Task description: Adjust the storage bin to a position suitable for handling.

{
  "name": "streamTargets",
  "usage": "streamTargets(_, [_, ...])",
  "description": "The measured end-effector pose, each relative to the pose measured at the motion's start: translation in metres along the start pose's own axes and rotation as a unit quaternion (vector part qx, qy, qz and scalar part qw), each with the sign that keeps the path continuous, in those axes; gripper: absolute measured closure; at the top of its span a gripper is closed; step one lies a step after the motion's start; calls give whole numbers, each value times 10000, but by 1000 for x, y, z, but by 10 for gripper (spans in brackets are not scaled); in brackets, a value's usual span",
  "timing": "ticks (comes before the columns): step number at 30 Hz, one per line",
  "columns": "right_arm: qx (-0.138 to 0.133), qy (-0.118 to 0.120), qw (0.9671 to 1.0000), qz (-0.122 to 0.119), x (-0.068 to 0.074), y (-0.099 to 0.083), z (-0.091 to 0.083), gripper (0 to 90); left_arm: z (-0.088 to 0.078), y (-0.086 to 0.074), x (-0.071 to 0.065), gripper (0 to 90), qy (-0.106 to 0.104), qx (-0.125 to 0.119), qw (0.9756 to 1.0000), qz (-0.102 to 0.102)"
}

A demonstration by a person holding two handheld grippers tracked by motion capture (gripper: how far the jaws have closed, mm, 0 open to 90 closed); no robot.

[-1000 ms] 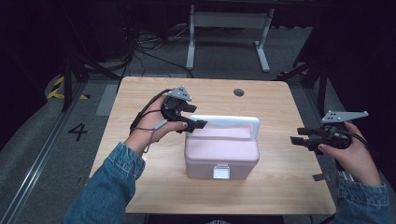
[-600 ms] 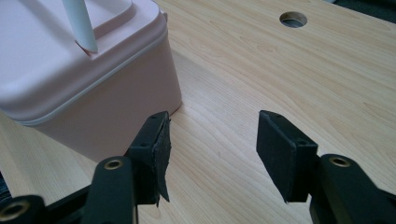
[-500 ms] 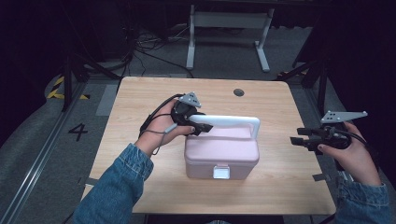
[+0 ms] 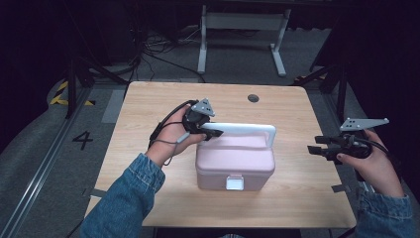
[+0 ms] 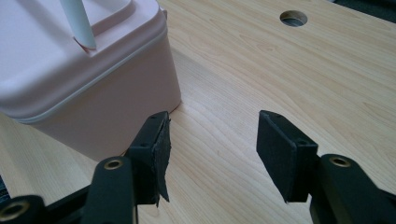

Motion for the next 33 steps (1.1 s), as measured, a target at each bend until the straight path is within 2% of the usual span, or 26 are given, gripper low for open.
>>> streamTargets(7, [-7,-1,10000,-10,0,0,0,458,-4,2,-1,776,3,17,10000,20])
streamTargets(14, [-8,-3,10000,-9,0,0,0,457,-10,7,2,774,53,-71,10000,-20])
streamTargets(21, [-3,7,10000,-9,0,0,0,459,-13,14,12,764,63,-336,9990,-285])
streamTargets(28, [9,15,10000,-39,3,1,0,461,-15,18,25,766,40,-497,9972,-552])
streamTargets(31, [-3,-32,10000,-65,4,2,0,465,-16,19,31,772,97,-538,9966,-612])
streamTargets(32, [-23,-40,10000,-57,5,3,-1,469,-18,20,37,773,162,-586,9955,-730])
streamTargets(33, [-23,-40,10000,-57,5,3,-1,469,-18,20,37,773,162,-586,9955,-730])
Point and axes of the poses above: each handheld gripper's, and its own axes: z roughly forward along the jaws, y roughly out of its top, x roughly to its left, the point moved 5 cm from there along z, roughly forward along the jaws, and after that the axes turned 13 degrees about x, right-handed, at the moved point
